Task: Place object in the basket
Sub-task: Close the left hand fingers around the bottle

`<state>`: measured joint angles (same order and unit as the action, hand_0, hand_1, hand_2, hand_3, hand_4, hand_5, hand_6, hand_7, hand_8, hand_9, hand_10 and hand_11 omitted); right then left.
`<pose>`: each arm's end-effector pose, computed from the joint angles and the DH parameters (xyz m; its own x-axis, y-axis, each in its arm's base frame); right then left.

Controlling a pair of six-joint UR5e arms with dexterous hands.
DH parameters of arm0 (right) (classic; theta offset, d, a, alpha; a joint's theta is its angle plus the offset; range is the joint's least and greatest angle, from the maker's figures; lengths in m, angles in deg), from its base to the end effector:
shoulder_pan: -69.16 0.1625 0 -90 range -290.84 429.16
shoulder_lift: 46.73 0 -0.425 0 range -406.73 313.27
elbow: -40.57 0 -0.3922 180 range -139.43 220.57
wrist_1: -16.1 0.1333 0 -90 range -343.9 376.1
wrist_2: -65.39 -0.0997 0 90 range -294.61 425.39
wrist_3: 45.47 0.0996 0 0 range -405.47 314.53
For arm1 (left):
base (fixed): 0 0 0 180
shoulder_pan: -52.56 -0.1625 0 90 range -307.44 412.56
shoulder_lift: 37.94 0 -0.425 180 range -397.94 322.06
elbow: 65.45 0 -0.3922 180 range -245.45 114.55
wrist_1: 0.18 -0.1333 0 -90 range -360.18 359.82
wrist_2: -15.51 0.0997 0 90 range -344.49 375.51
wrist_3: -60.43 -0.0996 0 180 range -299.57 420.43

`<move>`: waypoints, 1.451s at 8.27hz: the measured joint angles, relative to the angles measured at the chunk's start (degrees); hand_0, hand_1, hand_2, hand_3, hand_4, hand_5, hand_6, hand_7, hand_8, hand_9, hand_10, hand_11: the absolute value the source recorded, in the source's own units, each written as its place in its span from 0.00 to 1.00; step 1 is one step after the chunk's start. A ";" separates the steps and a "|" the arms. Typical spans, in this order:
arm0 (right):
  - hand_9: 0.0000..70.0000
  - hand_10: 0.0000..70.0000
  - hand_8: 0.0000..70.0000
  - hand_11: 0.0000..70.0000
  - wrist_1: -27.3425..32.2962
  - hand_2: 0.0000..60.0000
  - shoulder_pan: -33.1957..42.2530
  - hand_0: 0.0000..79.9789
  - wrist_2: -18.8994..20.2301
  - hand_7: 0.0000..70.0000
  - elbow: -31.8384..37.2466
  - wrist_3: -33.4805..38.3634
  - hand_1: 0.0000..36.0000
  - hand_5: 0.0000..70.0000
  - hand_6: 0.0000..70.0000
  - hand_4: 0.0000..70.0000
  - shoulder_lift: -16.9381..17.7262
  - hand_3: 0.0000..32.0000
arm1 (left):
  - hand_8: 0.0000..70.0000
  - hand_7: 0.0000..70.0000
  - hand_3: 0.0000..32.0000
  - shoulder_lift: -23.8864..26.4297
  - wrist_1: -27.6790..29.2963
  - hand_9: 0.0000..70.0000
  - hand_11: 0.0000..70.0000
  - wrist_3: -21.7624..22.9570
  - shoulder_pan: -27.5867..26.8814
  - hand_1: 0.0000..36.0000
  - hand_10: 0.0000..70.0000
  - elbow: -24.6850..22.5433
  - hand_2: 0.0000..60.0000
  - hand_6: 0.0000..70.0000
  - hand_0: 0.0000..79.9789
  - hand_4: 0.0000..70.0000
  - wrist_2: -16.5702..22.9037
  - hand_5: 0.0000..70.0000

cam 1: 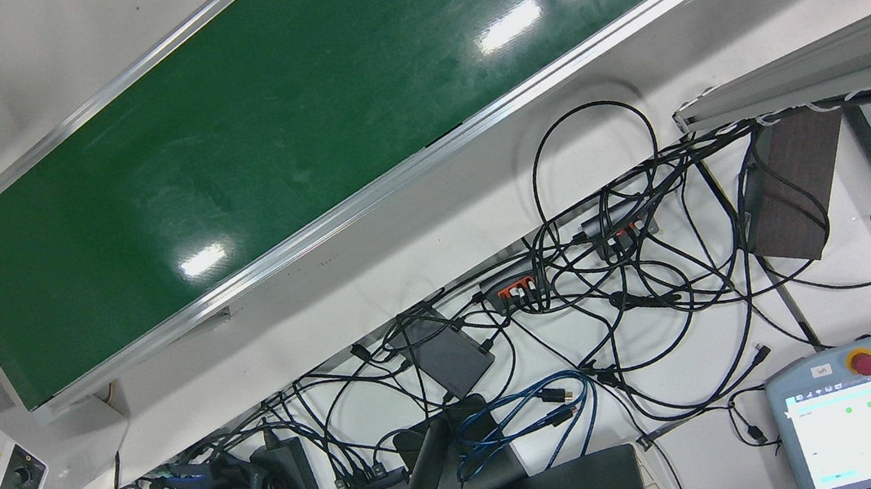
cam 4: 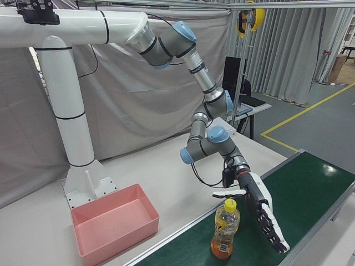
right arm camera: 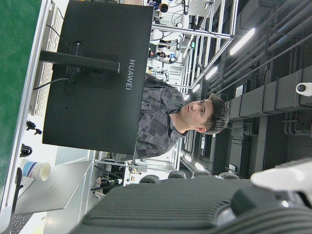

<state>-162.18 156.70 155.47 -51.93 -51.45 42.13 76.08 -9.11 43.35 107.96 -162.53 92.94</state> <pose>0.1112 -0.5136 0.6525 -0.9940 0.0343 0.1039 -0.1001 0.0974 -0.9902 0.2339 -0.6119 0.4038 -0.9403 -0.2800 -0.1935 0.0648 0.4110 -0.9093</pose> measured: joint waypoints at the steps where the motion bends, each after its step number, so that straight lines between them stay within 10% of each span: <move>1: 0.00 0.00 0.00 0.00 0.01 0.00 0.00 0.00 0.00 0.00 0.01 0.00 0.00 0.00 0.00 0.00 0.00 0.00 | 0.00 0.00 0.00 0.48 -0.12 0.00 0.01 0.05 -0.01 0.33 0.00 0.02 0.00 0.00 0.79 0.00 0.00 0.23; 2: 0.00 0.00 0.00 0.00 0.02 0.00 0.00 0.00 0.00 0.00 0.03 0.00 0.00 0.00 0.00 0.00 0.00 0.00 | 0.04 0.12 0.00 0.71 -0.21 0.09 0.28 0.17 -0.02 0.35 0.17 0.02 0.00 0.00 0.91 0.07 -0.05 0.50; 3: 0.00 0.00 0.00 0.00 0.03 0.00 0.00 0.00 0.00 0.00 0.04 0.00 0.00 0.00 0.00 0.00 0.00 0.00 | 0.86 1.00 0.00 0.66 -0.46 1.00 1.00 0.32 0.03 0.38 1.00 0.00 0.02 0.87 1.00 1.00 -0.97 1.00; 4: 0.00 0.00 0.00 0.00 0.03 0.00 0.00 0.00 0.00 0.00 0.02 0.00 0.00 0.00 0.00 0.00 0.00 0.00 | 1.00 1.00 0.00 0.49 -0.66 1.00 1.00 0.47 0.09 0.47 1.00 -0.06 0.77 1.00 0.97 1.00 -2.83 1.00; 5: 0.00 0.00 0.00 0.00 0.03 0.00 0.00 0.00 0.00 0.00 0.02 0.00 0.00 0.00 0.00 0.00 0.00 0.00 | 1.00 1.00 0.00 0.35 -0.69 1.00 1.00 0.56 0.16 0.47 1.00 -0.23 1.00 1.00 0.85 1.00 -4.26 1.00; 12: 0.00 0.00 0.00 0.00 0.00 0.00 0.00 0.00 0.00 0.00 -0.01 -0.01 0.00 0.00 0.00 0.00 0.00 0.00 | 1.00 1.00 0.00 0.59 -8.18 1.00 1.00 0.15 0.06 0.58 1.00 -8.13 1.00 1.00 0.78 1.00 -5.06 1.00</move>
<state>-162.18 156.70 155.47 -51.94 -51.46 42.13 76.67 -17.29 43.50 108.01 -170.66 87.88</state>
